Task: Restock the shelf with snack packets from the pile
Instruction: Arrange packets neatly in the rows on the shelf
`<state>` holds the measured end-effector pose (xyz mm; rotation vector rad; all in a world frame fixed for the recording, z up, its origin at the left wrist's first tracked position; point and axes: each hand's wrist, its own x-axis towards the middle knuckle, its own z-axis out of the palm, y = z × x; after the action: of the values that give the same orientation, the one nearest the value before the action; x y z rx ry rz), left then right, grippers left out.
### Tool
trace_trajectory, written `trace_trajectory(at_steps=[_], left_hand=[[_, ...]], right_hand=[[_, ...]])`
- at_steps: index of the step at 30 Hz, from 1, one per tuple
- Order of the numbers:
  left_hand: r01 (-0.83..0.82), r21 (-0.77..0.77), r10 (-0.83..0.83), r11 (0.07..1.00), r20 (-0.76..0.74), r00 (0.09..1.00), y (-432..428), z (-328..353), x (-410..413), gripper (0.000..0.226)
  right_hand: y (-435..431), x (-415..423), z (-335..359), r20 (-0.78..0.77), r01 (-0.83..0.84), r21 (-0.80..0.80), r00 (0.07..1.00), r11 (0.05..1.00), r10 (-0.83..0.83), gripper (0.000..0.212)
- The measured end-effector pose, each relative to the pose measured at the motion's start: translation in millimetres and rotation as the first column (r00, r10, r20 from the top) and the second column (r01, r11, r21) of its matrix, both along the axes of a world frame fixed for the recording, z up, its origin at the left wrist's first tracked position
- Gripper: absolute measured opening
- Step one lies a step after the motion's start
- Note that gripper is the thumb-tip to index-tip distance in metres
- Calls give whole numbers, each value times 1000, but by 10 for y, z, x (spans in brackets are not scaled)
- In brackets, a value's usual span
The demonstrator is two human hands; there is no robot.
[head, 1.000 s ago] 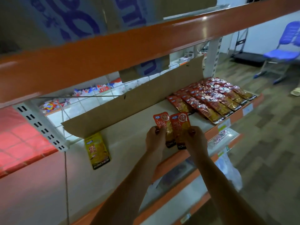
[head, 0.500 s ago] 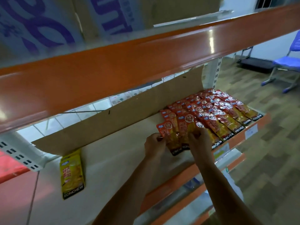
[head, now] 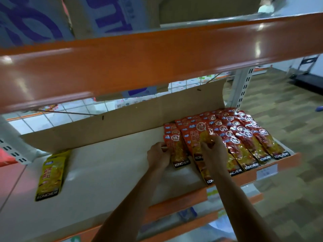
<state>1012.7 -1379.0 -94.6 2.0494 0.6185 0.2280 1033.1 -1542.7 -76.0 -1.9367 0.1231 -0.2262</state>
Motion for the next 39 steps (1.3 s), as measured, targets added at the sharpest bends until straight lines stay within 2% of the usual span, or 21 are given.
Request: trace_trajectory(at_steps=[5, 10, 16, 20, 23, 26, 29, 31, 34, 39], left_hand=[[-40, 61, 40, 997, 1, 999, -98, 8, 28, 26], [-68, 137, 72, 988, -20, 997, -128, 42, 46, 37], [-68, 141, 73, 988, -32, 997, -115, 14, 64, 41], [-126, 192, 112, 973, 81, 990, -159, 26, 16, 35], [-90, 98, 72, 991, 177, 982, -238, 70, -18, 34], [-7, -37, 14, 999, 180, 984, -323, 102, -45, 44], [-17, -155, 47, 988, 190, 981, -338, 76, -68, 51], [-37, -176, 72, 984, 196, 978, -305, 52, -113, 49], [-73, -175, 103, 982, 167, 981, -251, -7, -204, 46], [-77, -120, 93, 990, 133, 987, -284, -64, -292, 45]], right_hand=[[-31, 91, 12, 4, -62, 32, 998, 998, 62, 32], [-37, 146, -1, 28, -101, 14, 994, 995, 101, 32], [3, 149, -10, 8, -152, -3, 988, 988, 152, 33], [44, 109, -40, 4, -183, -6, 983, 983, 183, 34], [97, 53, -50, -10, -207, 32, 978, 978, 207, 38], [163, -9, -62, -11, -237, 65, 971, 969, 239, 35], [199, -72, -57, 20, -279, -14, 960, 960, 279, 29], [189, -84, -52, 59, -269, -71, 960, 961, 273, 24], [149, -50, -69, 67, -217, -172, 971, 961, 231, 30], [124, -46, -120, 80, -206, -196, 971, 959, 225, 31]])
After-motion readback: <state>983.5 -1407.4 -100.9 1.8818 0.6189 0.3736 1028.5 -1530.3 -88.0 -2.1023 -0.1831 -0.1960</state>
